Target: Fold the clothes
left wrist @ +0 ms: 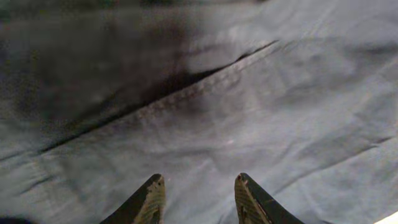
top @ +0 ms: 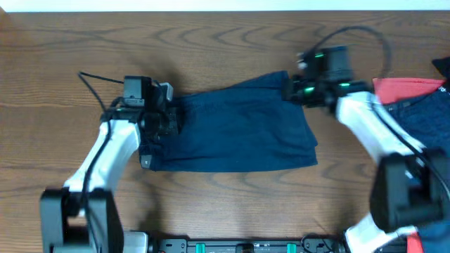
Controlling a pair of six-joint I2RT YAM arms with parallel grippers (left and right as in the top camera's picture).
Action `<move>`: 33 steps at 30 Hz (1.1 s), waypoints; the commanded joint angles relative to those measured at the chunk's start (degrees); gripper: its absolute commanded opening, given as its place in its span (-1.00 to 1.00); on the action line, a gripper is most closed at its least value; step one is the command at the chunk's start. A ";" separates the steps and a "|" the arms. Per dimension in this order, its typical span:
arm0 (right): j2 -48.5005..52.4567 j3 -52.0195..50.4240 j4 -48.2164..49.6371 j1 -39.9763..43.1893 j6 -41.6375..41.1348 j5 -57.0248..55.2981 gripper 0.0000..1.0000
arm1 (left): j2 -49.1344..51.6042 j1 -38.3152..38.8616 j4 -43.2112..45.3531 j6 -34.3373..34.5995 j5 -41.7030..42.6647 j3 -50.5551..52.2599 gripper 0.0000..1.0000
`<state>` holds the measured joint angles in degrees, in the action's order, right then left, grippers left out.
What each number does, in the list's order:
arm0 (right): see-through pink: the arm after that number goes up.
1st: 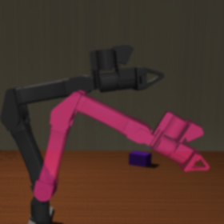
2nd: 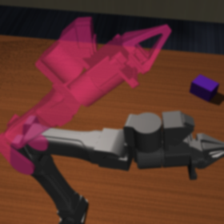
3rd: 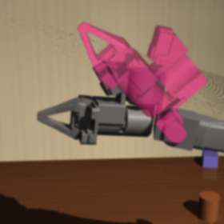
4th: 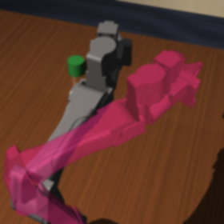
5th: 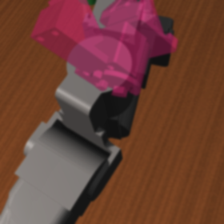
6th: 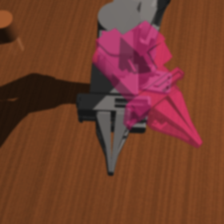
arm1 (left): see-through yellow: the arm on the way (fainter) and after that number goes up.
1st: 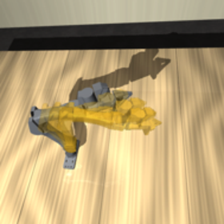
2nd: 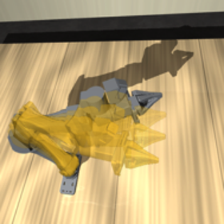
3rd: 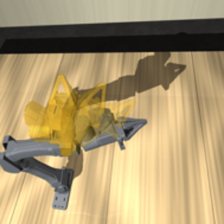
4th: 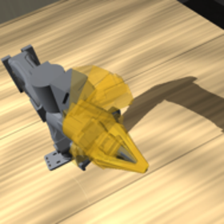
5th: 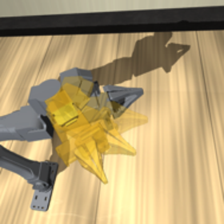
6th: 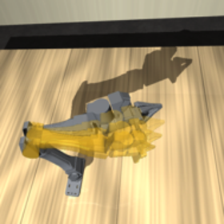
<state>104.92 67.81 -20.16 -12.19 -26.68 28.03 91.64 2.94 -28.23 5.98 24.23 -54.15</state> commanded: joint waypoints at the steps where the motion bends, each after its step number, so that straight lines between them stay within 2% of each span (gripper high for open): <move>1: 6.01 -0.15 3.32 -2.91 -7.50 0.92 -0.98 | 4.26 0.04 -0.28 0.31 2.38 -0.46 -0.24; 9: 16.50 -0.15 20.33 -1.25 -19.17 -2.27 -0.98 | 12.02 0.04 -1.44 -1.16 2.10 -0.46 -0.24; 14: 17.68 -0.13 21.86 4.83 -21.31 -4.63 -0.98 | 12.85 0.04 -2.56 -1.70 -0.37 -0.42 -0.24; 19: 17.66 -0.13 23.06 11.28 -21.09 -0.44 -0.97 | 12.85 0.04 -3.23 -1.95 -4.24 0.33 -0.24; 22: 17.66 -0.11 23.34 14.67 -17.49 3.63 -0.97 | 12.85 0.04 -3.37 -2.36 -4.35 0.63 -0.24; 26: 16.85 -0.04 23.58 18.51 -9.46 18.56 -0.98 | 12.07 0.02 -3.82 -2.34 -3.89 0.31 -0.23; 28: 15.34 -0.04 19.52 19.41 -5.75 24.17 -0.98 | 10.45 0.02 -5.33 -2.34 -0.85 -0.92 -0.23; 33: 9.70 -0.04 5.01 18.14 4.87 26.62 -0.97 | 3.26 0.04 -6.03 -2.29 6.95 -3.96 -0.22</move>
<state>120.01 67.66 -10.87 7.27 -31.97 48.01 99.96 3.16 -34.13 4.40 27.49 -55.64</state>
